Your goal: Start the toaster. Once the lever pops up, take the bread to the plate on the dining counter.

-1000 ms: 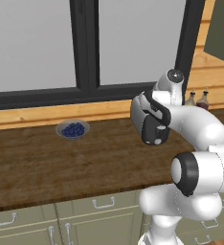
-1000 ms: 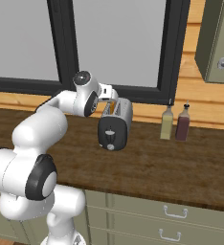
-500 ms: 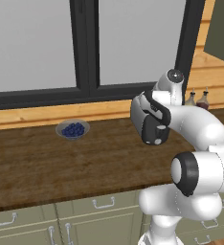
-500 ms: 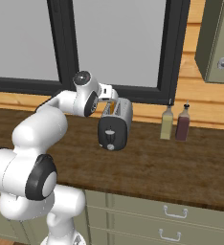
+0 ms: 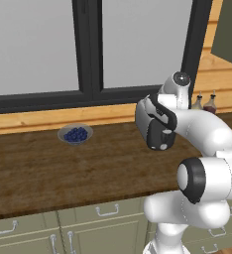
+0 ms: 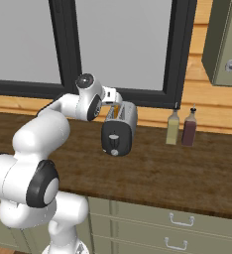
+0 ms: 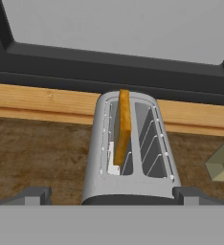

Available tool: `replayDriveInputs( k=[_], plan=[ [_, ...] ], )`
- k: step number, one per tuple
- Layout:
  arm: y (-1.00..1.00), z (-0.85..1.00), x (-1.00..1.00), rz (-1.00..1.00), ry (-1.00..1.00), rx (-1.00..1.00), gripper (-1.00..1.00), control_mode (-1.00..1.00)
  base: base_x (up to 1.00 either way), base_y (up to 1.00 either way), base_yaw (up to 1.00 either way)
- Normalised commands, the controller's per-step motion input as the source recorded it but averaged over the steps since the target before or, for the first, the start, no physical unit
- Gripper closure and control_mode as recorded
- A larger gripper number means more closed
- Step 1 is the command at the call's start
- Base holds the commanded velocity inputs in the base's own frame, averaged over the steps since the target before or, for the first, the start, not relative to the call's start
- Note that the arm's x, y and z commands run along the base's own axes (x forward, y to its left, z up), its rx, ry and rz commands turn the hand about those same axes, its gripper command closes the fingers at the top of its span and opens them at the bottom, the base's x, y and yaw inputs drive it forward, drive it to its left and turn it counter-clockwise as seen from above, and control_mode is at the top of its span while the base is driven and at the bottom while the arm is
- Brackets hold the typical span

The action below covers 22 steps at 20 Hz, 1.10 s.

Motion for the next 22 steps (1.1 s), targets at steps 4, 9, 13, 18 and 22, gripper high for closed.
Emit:
replayDriveInputs(
  k=[4,9,13,18,22],
  plan=[
    [0.00,0.00,0.00,0.00,0.00,0.00,-1.00,-1.00,0.00,0.00,0.00],
    [0.00,0.00,0.00,0.00,0.00,0.00,-1.00,-1.00,0.00,0.00,0.00],
    [0.00,0.00,0.00,0.00,0.00,0.00,-1.00,-1.00,0.00,0.00,0.00],
    [0.00,0.00,0.00,0.00,0.00,0.00,-1.00,-1.00,0.00,0.00,0.00],
    [0.00,0.00,0.00,0.00,0.00,0.00,-1.00,-1.00,0.00,0.00,0.00]
  ],
)
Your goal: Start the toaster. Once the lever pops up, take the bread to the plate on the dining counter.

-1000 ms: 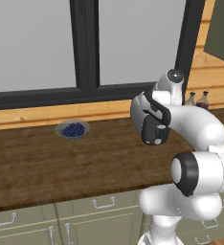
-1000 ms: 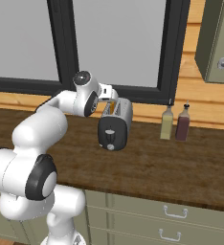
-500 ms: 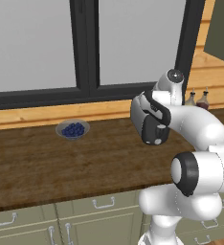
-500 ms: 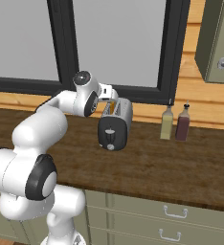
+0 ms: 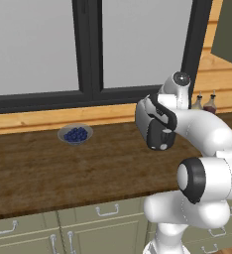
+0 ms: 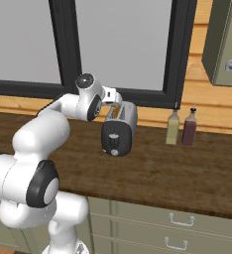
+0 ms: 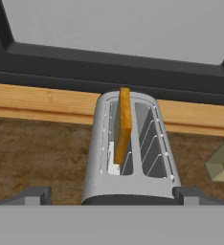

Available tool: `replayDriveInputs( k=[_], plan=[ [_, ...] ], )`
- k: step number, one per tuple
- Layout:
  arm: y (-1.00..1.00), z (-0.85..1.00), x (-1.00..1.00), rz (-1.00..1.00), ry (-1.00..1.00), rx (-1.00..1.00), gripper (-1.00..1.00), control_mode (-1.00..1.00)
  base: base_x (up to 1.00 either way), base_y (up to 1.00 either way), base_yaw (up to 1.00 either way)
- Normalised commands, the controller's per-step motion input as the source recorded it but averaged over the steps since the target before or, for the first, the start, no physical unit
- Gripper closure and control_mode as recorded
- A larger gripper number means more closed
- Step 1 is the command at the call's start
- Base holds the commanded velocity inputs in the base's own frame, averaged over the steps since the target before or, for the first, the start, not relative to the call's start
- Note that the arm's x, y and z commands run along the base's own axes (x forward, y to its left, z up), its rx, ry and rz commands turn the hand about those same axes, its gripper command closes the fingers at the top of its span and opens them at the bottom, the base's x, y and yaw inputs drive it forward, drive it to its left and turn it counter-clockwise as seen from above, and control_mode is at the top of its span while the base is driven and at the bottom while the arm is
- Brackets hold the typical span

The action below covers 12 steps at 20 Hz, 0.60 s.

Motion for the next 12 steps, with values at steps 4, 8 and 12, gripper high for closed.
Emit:
replayDriveInputs(
  k=[4,8,12],
  plan=[
    [0.00,-0.13,0.06,-0.01,0.05,-0.02,-1.00,-1.00,0.00,0.00,0.00],
    [0.00,-0.21,0.50,0.00,0.15,-0.03,-1.00,-1.00,0.00,0.00,0.00],
    [0.00,-0.12,0.51,0.00,0.09,-0.01,-1.00,-1.00,0.00,0.00,0.00]
  ],
)
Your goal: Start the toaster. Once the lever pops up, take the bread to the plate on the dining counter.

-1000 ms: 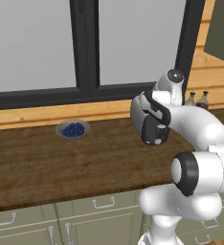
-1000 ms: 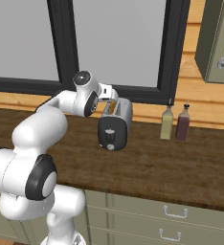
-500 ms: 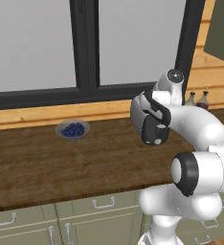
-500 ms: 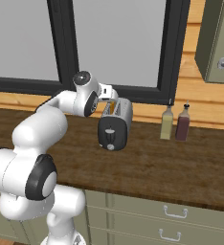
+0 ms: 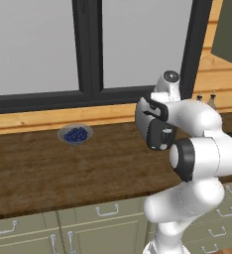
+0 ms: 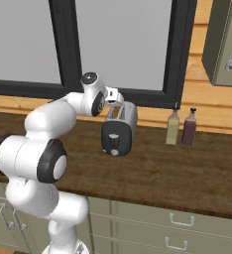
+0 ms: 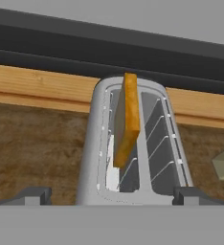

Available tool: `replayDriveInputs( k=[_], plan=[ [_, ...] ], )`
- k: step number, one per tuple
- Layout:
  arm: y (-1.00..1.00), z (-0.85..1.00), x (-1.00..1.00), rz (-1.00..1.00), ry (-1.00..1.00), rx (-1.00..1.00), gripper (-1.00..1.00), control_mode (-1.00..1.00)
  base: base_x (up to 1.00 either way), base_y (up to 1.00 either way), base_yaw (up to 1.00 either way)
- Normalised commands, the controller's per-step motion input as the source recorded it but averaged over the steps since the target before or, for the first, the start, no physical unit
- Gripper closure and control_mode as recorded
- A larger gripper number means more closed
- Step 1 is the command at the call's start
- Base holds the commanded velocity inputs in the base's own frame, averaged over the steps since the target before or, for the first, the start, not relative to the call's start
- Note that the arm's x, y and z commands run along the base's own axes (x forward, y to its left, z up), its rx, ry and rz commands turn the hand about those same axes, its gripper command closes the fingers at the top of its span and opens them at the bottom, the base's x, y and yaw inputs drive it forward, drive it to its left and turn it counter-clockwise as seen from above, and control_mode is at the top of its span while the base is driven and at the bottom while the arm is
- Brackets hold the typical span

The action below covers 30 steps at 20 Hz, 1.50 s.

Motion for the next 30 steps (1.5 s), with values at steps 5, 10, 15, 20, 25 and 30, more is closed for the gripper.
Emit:
replayDriveInputs(
  k=[5,10,15,20,25,30],
  plan=[
    [-0.07,-0.11,0.41,0.00,0.03,0.00,-1.00,-1.00,0.00,0.00,0.00],
    [-0.20,-0.20,0.33,0.00,0.00,0.01,-1.00,-1.00,0.00,0.00,0.00],
    [-0.14,-0.18,0.55,0.00,0.00,0.01,-1.00,-1.00,0.00,0.00,0.00],
    [0.00,-0.17,0.48,0.00,0.00,0.01,-1.00,-1.00,0.00,0.00,0.00],
    [0.00,-0.19,0.39,0.00,0.02,0.01,-1.00,-1.00,0.00,0.00,0.00],
    [0.00,-0.23,0.20,0.00,0.05,0.01,-1.00,-1.00,0.00,0.00,0.00]
  ],
)
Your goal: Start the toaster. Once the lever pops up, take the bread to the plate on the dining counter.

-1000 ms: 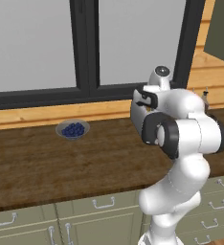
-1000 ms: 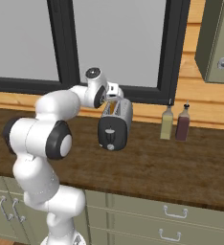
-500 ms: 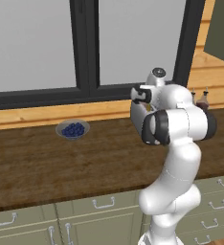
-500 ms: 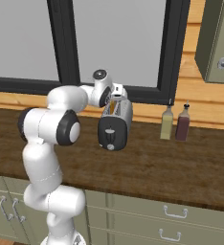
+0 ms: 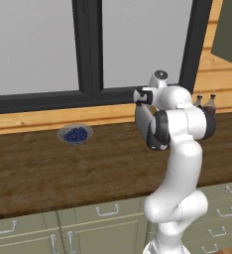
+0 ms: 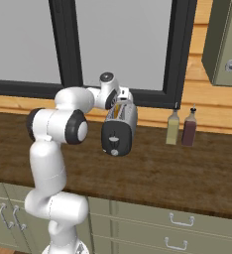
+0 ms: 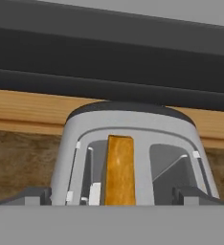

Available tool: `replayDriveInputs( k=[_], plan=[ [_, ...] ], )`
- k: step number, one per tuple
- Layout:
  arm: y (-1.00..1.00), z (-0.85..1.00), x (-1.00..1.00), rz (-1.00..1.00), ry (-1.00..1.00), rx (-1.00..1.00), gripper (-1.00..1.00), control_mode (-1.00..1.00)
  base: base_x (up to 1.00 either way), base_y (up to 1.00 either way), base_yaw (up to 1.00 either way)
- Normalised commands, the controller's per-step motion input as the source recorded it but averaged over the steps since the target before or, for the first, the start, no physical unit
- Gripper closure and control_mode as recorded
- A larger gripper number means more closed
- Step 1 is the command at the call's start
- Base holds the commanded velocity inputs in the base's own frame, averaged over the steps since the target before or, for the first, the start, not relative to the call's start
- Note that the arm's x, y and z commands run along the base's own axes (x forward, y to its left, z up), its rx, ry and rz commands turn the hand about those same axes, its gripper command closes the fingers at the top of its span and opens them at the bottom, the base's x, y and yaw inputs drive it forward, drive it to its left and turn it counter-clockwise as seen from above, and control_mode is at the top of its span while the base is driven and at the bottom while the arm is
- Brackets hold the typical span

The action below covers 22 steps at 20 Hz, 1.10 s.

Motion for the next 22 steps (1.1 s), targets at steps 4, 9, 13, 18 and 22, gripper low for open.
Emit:
replayDriveInputs(
  k=[4,9,13,18,22],
  plan=[
    [0.00,-0.26,0.07,0.00,0.05,0.00,-1.00,-1.00,0.00,0.00,0.00],
    [0.00,-0.14,0.00,0.00,0.00,0.02,-1.00,-1.00,0.00,0.00,0.00],
    [0.00,-0.20,-0.05,0.00,0.00,0.03,1.00,-1.00,0.00,0.00,0.00],
    [0.00,-0.15,-0.02,0.00,0.00,0.04,1.00,-1.00,0.00,0.00,0.00],
    [-0.01,-0.09,-0.06,0.00,0.00,0.03,1.00,-1.00,0.00,0.00,0.00]
  ],
)
